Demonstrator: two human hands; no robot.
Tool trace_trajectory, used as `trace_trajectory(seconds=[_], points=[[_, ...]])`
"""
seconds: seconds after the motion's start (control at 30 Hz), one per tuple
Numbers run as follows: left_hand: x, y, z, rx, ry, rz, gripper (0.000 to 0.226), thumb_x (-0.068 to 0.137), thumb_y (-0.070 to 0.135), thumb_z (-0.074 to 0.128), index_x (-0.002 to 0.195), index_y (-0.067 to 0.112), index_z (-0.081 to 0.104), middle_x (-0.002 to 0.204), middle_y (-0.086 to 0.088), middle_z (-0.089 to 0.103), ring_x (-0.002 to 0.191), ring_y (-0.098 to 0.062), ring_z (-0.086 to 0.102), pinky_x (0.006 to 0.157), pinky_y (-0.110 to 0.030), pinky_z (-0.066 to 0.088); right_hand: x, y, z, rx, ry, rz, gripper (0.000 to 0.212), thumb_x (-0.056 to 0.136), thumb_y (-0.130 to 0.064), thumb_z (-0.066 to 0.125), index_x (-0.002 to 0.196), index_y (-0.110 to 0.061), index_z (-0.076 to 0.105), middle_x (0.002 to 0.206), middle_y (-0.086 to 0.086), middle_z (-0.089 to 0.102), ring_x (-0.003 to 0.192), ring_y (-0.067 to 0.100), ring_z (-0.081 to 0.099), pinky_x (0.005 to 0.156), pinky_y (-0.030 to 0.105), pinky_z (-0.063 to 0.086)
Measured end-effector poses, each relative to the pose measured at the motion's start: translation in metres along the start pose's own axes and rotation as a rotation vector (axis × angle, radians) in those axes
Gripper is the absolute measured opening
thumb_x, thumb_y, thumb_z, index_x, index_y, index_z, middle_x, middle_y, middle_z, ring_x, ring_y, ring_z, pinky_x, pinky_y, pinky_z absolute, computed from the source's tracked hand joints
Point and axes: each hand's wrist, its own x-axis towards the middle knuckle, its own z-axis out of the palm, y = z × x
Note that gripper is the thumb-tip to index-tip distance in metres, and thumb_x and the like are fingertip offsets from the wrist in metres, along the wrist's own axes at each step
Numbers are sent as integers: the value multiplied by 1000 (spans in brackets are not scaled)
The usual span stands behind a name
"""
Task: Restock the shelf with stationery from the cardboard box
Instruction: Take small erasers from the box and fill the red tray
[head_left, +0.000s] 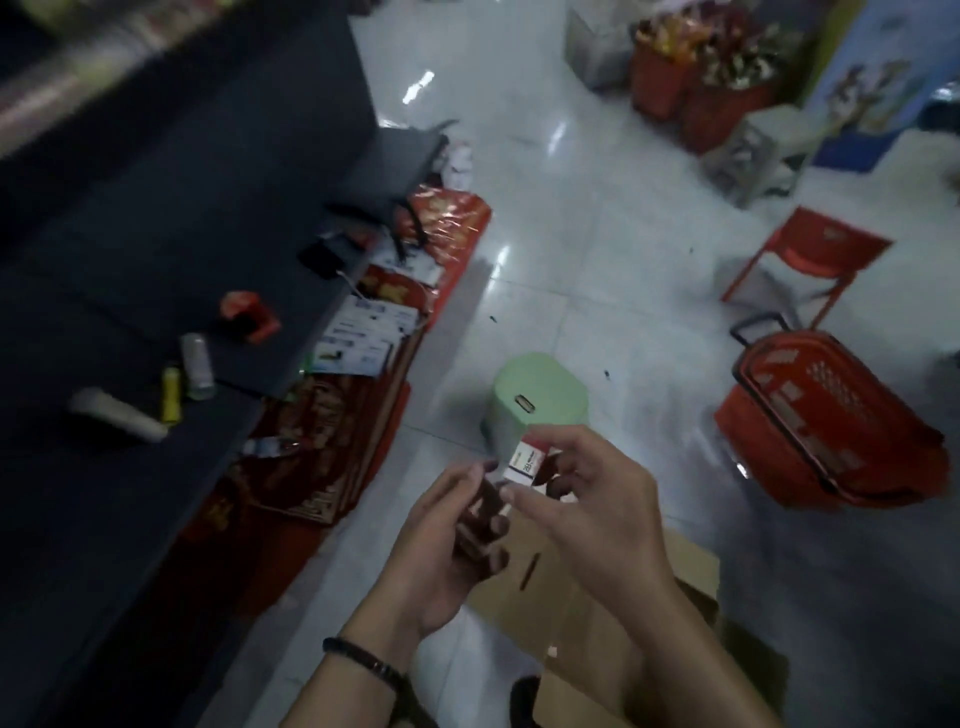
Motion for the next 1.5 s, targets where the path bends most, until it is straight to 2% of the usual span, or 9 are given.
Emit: trace_trajectory(seconds=[0.13,0.27,0.47,0.53,0.7,0.83,1.03,1.27,1.5], points=[[-100,56,-36,72,6,123,33,88,45,72,110,21,77,93,-3,69,66,-14,48,47,-20,30,-10,-94,42,35,-161,-189,51,69,-25,100,113,-36,76,96,-15,75,83,13,71,73,36,61],[-184,95,-93,78,76,264,28,90,41,74,105,18,72,90,-7,63,61,-13,44,47,-20,18,-40,-162,104,32,-259,-405,51,68,-22,101,113,-27,78,107,-21,74,97,4,72,81,26,60],[-304,139,-206,231,287,491,27,84,38,79,89,13,71,75,-6,55,57,-14,46,45,-17,23,-113,-251,225,-8,-430,-695,43,69,-32,96,108,-26,78,114,-23,71,110,-1,68,93,20,55],[-346,152,-250,292,335,514,24,89,35,79,93,12,73,81,-10,55,59,-14,45,46,-19,22,-138,-281,262,-15,-519,-736,42,73,-28,96,110,-29,77,112,-23,70,108,-2,67,90,15,52],[-444,182,-352,439,424,500,24,97,35,73,100,11,76,87,-7,58,61,-14,46,46,-23,20,-182,-343,348,-95,-759,-909,37,83,-22,88,117,-30,77,133,-24,65,127,-5,59,106,14,44],[-497,206,-404,476,439,520,24,97,39,74,97,15,76,90,-3,67,63,-12,48,52,-31,17,-212,-379,413,-53,-782,-1023,27,85,-17,88,111,-25,82,120,-20,70,112,-2,67,93,20,55],[-527,248,-459,331,527,611,30,102,45,66,108,17,77,98,-4,73,64,-12,48,49,-26,20,-207,-433,495,-21,-820,-1087,19,86,-18,89,104,-24,84,107,-20,71,95,4,72,78,22,58],[-525,302,-526,172,749,765,16,103,19,68,110,26,80,111,-13,79,64,-13,51,47,-24,33,-153,-486,599,105,-828,-1045,16,84,-13,89,95,-24,83,100,-19,76,93,2,73,78,21,58],[-520,348,-598,164,1013,821,15,109,29,59,121,26,67,106,-5,79,63,-17,51,55,-33,40,-108,-540,725,28,-951,-926,13,91,-20,83,91,-32,79,93,-20,75,94,-8,68,82,10,53]])
